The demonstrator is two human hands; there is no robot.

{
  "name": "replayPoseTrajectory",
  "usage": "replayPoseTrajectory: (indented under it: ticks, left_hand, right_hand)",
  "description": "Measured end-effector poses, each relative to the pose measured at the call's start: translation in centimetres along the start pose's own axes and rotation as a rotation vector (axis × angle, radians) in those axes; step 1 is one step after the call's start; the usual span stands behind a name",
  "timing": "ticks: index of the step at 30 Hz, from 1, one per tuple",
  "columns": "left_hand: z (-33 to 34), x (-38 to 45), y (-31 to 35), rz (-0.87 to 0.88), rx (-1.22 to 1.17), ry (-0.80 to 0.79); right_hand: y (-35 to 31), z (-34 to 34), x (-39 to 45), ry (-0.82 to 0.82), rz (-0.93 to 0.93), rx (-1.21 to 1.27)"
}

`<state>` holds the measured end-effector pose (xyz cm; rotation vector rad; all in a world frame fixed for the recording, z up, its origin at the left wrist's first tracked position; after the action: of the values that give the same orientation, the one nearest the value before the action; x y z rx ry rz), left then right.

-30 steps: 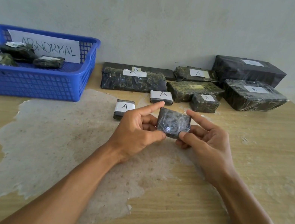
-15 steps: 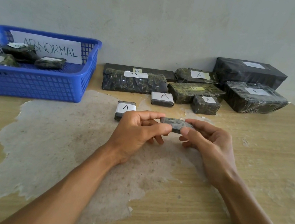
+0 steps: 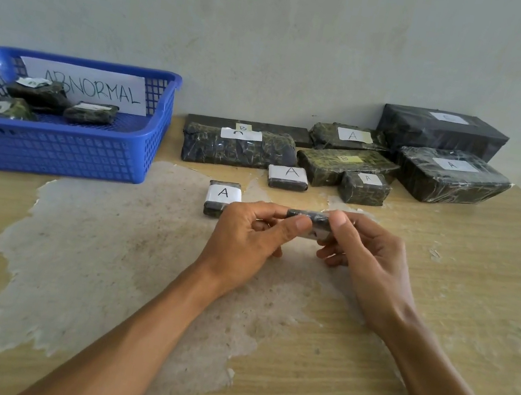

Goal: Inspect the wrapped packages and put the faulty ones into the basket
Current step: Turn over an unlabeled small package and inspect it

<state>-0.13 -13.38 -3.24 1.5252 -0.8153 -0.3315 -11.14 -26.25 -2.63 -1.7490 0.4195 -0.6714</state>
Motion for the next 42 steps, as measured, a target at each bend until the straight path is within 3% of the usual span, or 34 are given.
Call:
replayPoseTrajectory:
  ticks: [3, 14, 20, 24, 29, 33, 38, 42]
  left_hand:
    - [-0.3, -0.2, 0.5, 0.063, 0.041, 0.043]
    - [-0.1, 0.2, -0.9, -0.061, -0.01, 0.006]
    - [-0.6, 0.0, -0.7, -0.08, -0.042, 0.075]
    - [-0.3, -0.1, -0.4, -0.088, -0.112, 0.089]
    - [0.3, -0.2, -0.3, -0.129, -0.197, 0.038]
    - [-0.4, -0.1, -0.7, -0.127, -0.255, 0.08]
    - [-0.1, -0.2, -0.9, -0.133, -0.286, 0.046]
    - [0.2, -0.1, -0.8, -0.137, -0.3, 0.014]
  right_hand:
    - [-0.6, 0.3, -0.1, -0.027, -0.065, -0.042]
    - [0.0, 0.0, 0.2, -0.004, -0.041, -0.014]
    - [-1.2, 0.3, -0.3, 0.012, -0.138, 0.025]
    - [-2.5, -0.4, -1.1, 0.147, -0.327, -0.219]
    - [-3.0, 0.0, -1.7, 0.142, -0.457, -0.344]
    - [-2.5, 0.1, -1.5, 0.121, -0.412, -0.332]
    - [-0.4, 0.2, -0.3, 0.001, -0.158, -0.13]
    - [0.7, 0.8, 0.1, -0.087, -0.076, -0.033]
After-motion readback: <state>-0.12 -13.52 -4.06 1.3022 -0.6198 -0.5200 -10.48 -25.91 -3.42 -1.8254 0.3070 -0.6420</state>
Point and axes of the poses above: each hand's wrist, its own x-axis towards the middle knuckle, its own z-axis out of the palm, y = z × x, the point moved 10 cm from there along x, towards the middle knuckle
